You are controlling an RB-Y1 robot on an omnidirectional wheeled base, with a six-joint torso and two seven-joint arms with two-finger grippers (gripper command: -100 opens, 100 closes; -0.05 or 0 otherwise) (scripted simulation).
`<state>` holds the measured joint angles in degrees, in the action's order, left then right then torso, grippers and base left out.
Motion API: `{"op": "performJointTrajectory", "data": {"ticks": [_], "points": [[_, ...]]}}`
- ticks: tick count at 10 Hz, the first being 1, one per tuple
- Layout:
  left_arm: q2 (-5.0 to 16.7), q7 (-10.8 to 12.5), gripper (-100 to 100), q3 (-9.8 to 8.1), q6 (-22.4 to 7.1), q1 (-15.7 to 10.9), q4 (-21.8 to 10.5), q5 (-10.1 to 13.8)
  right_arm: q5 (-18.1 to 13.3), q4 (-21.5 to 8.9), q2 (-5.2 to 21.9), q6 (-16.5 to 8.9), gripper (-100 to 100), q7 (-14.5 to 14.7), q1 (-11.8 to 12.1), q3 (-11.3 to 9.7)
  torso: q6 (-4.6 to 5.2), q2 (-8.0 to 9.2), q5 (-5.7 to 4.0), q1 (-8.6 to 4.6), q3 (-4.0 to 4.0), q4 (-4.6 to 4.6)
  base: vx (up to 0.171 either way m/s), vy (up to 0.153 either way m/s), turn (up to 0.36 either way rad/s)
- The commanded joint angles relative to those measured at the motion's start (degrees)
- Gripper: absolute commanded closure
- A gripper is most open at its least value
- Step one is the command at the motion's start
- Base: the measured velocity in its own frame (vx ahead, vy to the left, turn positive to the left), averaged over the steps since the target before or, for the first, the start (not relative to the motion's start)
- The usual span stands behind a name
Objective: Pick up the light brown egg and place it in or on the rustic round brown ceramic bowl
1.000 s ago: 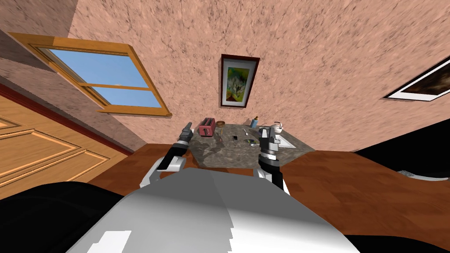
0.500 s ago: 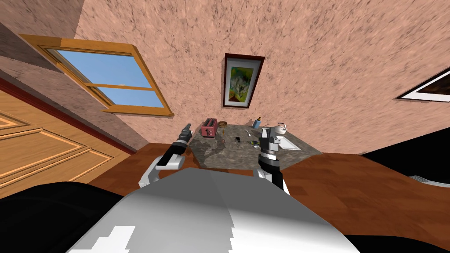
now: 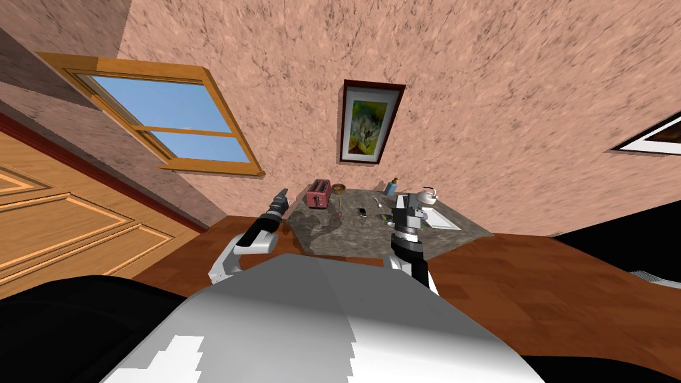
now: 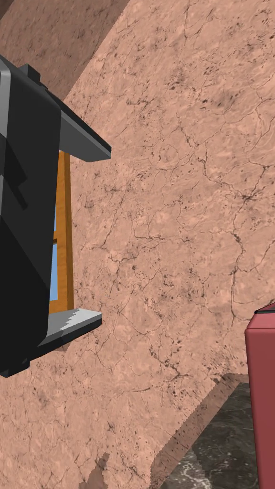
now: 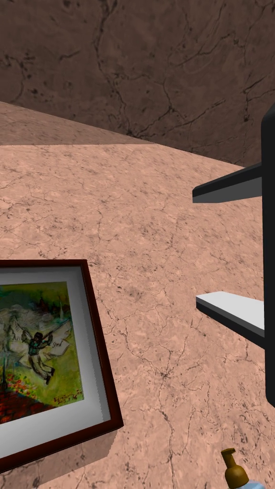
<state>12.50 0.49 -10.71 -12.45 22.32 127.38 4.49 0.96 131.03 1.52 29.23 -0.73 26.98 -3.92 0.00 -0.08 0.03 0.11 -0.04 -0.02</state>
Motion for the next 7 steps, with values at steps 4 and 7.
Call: {"op": "performJointTrajectory", "data": {"ticks": [4,7], "points": [[0.6,0.5,-100,-1.99,-7.2,-1.6,-1.1,0.9,0.0,0.0,0.0,0.0,0,0.0,0.0,0.0,0.01,-0.04,0.01,0.02,-0.03,-0.02,0.028,0.030,0.017],[0.9,0.7,-100,-3.20,-11.2,-2.6,-1.7,1.4,0.0,0.0,0.0,0.0,0,0.0,0.0,0.0,0.01,0.01,0.00,-0.05,0.00,0.00,0.017,0.015,0.015]]}}
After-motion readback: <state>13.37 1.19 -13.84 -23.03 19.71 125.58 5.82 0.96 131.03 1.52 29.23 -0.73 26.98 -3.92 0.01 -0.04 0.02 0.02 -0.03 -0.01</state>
